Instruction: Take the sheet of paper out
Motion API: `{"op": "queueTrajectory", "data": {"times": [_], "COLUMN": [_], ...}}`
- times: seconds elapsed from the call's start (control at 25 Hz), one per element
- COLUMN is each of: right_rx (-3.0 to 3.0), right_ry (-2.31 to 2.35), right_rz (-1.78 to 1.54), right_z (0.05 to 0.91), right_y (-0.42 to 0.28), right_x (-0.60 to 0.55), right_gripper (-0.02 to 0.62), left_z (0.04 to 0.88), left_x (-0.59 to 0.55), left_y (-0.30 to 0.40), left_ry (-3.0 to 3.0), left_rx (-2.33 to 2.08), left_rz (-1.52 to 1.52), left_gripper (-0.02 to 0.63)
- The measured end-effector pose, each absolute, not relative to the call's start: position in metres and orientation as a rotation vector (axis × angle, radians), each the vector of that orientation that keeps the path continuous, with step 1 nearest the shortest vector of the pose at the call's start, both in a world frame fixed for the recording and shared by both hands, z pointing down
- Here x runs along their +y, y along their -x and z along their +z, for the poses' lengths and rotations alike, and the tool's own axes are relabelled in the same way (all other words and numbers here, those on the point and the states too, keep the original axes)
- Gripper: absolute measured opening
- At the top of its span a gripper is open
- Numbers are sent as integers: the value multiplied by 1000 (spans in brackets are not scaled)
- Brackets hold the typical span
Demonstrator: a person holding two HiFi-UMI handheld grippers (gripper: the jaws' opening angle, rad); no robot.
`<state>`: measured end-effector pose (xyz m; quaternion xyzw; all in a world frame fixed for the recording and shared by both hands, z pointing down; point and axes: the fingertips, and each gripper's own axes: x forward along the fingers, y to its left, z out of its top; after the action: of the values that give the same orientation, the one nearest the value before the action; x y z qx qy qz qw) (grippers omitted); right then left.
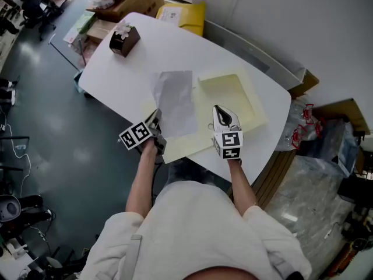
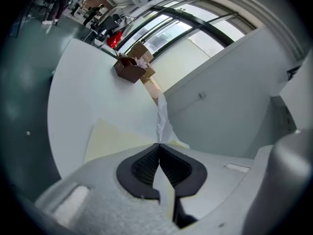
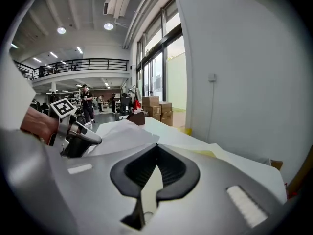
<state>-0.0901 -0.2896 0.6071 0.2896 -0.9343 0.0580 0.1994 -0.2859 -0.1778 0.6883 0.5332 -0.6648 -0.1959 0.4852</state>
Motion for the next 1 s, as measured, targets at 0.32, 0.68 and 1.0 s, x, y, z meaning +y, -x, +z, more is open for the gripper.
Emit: {"op": "queueTrajectory", "data": {"times": [0.32, 0.68, 1.0], "right_rx": [-2628, -2624, -2599], "right_ry": [-779, -871, -1019], "right_rz": [138, 122, 104], "right_z": [600, 584, 566], "right_y": [104, 89, 52], "right_x": [-288, -305, -327], "right_gripper": [2, 2, 2], "left_z": [643, 585, 550], "left_x": [-188, -235, -279], "left_y": [311, 286, 244], "left_ry": [-1480, -1793, -2021], "left_rx": [-1794, -1856, -1820], "left_rz": [-241, 50, 155], "left_gripper": [6, 6, 6]}}
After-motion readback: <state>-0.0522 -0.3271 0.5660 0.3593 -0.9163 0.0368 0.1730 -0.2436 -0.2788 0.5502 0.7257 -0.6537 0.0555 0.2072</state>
